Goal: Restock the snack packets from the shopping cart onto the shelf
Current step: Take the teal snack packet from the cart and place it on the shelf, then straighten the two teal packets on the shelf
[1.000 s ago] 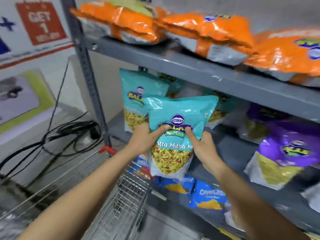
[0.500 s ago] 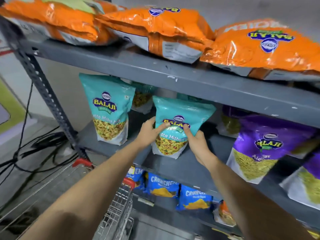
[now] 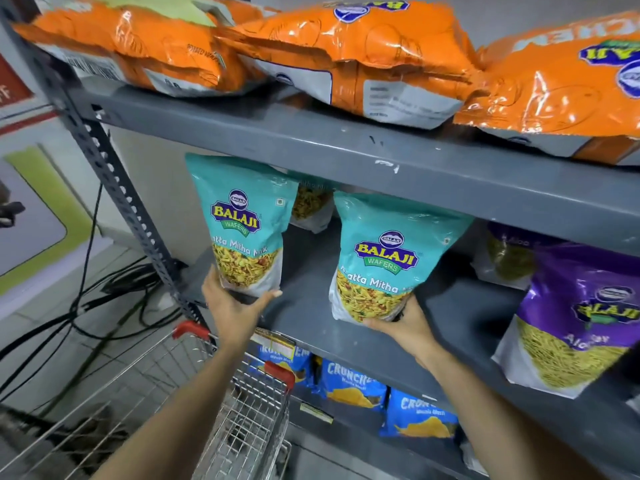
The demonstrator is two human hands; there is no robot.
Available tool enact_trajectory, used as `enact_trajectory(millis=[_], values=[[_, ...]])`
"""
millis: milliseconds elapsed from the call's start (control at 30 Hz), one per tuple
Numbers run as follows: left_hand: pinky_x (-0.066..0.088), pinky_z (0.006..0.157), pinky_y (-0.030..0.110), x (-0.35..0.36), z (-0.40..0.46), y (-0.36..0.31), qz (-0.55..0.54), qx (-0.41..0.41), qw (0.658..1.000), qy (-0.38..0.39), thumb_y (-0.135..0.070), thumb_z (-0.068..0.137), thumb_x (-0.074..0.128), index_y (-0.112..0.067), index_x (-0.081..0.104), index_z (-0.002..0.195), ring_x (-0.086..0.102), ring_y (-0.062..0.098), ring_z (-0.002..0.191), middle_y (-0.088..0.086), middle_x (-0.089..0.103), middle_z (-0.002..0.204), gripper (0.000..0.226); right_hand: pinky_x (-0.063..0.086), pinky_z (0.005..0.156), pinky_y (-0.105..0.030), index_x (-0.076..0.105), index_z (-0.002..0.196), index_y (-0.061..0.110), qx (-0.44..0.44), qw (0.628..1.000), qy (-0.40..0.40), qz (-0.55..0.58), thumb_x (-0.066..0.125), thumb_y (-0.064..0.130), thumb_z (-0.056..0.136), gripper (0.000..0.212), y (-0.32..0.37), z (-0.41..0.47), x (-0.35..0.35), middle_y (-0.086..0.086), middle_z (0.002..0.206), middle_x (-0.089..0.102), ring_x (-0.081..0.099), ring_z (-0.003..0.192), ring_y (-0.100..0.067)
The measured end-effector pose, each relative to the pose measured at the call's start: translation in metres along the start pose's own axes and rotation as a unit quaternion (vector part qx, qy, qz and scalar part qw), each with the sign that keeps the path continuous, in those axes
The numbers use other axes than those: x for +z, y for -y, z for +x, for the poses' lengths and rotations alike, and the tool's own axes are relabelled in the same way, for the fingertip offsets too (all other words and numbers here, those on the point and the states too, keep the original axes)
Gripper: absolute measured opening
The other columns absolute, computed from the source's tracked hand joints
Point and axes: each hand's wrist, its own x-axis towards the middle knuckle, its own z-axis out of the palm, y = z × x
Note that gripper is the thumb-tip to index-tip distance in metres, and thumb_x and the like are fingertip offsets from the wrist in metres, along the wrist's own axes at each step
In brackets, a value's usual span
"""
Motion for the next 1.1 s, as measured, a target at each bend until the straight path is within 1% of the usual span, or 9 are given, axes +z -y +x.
enact_trajectory(millis=[67, 133, 233, 300, 433, 667, 800, 967, 1100], values=[[0.034, 0.114, 0.051, 0.004, 0.011, 0.001, 0.048, 0.006, 0.998, 0.035, -0.047, 0.04, 0.096, -0.011, 0.017, 0.149, 0.035, 0.033, 0.139, 0.015, 0.033, 0.149, 0.139, 0.051, 0.082, -0.014, 0.049, 0.12, 0.034, -0.005, 1.0, -0.029, -0.011, 0.097, 0.046, 0.03, 0.103, -0.002, 0.001, 0.004, 0.019, 0.115, 0.066, 0.063, 0.105, 0.004], [0.034, 0.114, 0.053, 0.011, 0.019, -0.001, 0.06, 0.007, 0.998, 0.031, -0.042, 0.041, 0.097, -0.014, 0.013, 0.15, 0.035, 0.033, 0.14, 0.015, 0.033, 0.15, 0.14, 0.053, 0.086, -0.023, 0.05, 0.122, 0.031, -0.008, 0.998, -0.053, -0.025, 0.097, 0.051, 0.029, 0.106, -0.003, 0.0, 0.006, 0.015, 0.115, 0.068, 0.064, 0.104, -0.002], [0.036, 0.112, 0.054, 0.016, 0.022, -0.001, 0.064, -0.007, 0.998, -0.008, -0.03, 0.046, 0.096, -0.015, 0.018, 0.15, 0.039, 0.032, 0.137, 0.014, 0.037, 0.148, 0.131, 0.053, 0.084, -0.024, 0.05, 0.12, 0.034, -0.01, 0.997, -0.064, -0.039, 0.093, 0.063, 0.025, 0.108, -0.004, -0.006, 0.008, 0.017, 0.114, 0.068, 0.065, 0.104, -0.002], [0.036, 0.113, 0.05, 0.017, 0.023, 0.001, 0.061, -0.014, 0.998, -0.021, -0.028, 0.047, 0.096, -0.017, 0.02, 0.149, 0.041, 0.031, 0.136, 0.011, 0.039, 0.147, 0.128, 0.055, 0.086, -0.027, 0.05, 0.119, 0.035, -0.007, 0.997, -0.064, -0.05, 0.092, 0.065, 0.026, 0.107, -0.005, -0.01, 0.008, 0.017, 0.113, 0.069, 0.065, 0.105, -0.004], [0.036, 0.112, 0.049, 0.019, 0.023, 0.003, 0.054, -0.009, 0.998, -0.025, -0.029, 0.048, 0.096, -0.019, 0.02, 0.15, 0.041, 0.03, 0.136, 0.01, 0.039, 0.148, 0.127, 0.057, 0.091, -0.035, 0.05, 0.117, 0.037, 0.0, 0.996, -0.067, -0.054, 0.094, 0.062, 0.029, 0.102, -0.009, -0.017, 0.01, 0.016, 0.113, 0.069, 0.065, 0.107, -0.006], [0.036, 0.112, 0.049, 0.02, 0.021, -0.003, 0.046, -0.021, 0.998, -0.043, -0.03, 0.049, 0.095, -0.02, 0.019, 0.15, 0.04, 0.029, 0.136, 0.008, 0.039, 0.148, 0.127, 0.057, 0.09, -0.034, 0.05, 0.117, 0.037, 0.0, 0.996, -0.072, -0.058, 0.094, 0.06, 0.031, 0.099, -0.008, -0.019, 0.011, 0.016, 0.112, 0.069, 0.065, 0.107, -0.007], [0.037, 0.111, 0.049, 0.019, 0.021, -0.001, 0.052, -0.018, 0.998, -0.041, -0.033, 0.049, 0.095, -0.021, 0.02, 0.15, 0.041, 0.028, 0.136, 0.007, 0.04, 0.148, 0.127, 0.057, 0.086, -0.029, 0.05, 0.117, 0.037, 0.0, 0.995, -0.079, -0.057, 0.094, 0.057, 0.034, 0.096, -0.005, -0.021, 0.012, 0.017, 0.11, 0.069, 0.065, 0.105, -0.006], [0.036, 0.11, 0.046, 0.02, 0.02, -0.001, 0.042, -0.028, 0.998, -0.04, -0.036, 0.05, 0.095, -0.025, 0.018, 0.15, 0.04, 0.025, 0.138, 0.003, 0.039, 0.149, 0.126, 0.056, 0.089, -0.032, 0.05, 0.118, 0.036, 0.001, 0.996, -0.08, -0.04, 0.094, 0.053, 0.035, 0.096, -0.003, -0.02, 0.012, 0.016, 0.113, 0.068, 0.065, 0.107, -0.008], [0.035, 0.111, 0.048, 0.02, 0.021, -0.001, 0.051, -0.036, 0.997, -0.041, -0.036, 0.05, 0.095, -0.024, 0.018, 0.15, 0.039, 0.026, 0.139, 0.003, 0.038, 0.15, 0.126, 0.057, 0.092, -0.036, 0.049, 0.118, 0.037, 0.006, 0.997, -0.066, -0.034, 0.095, 0.053, 0.036, 0.095, -0.002, -0.019, 0.01, 0.016, 0.113, 0.068, 0.064, 0.108, -0.008]])
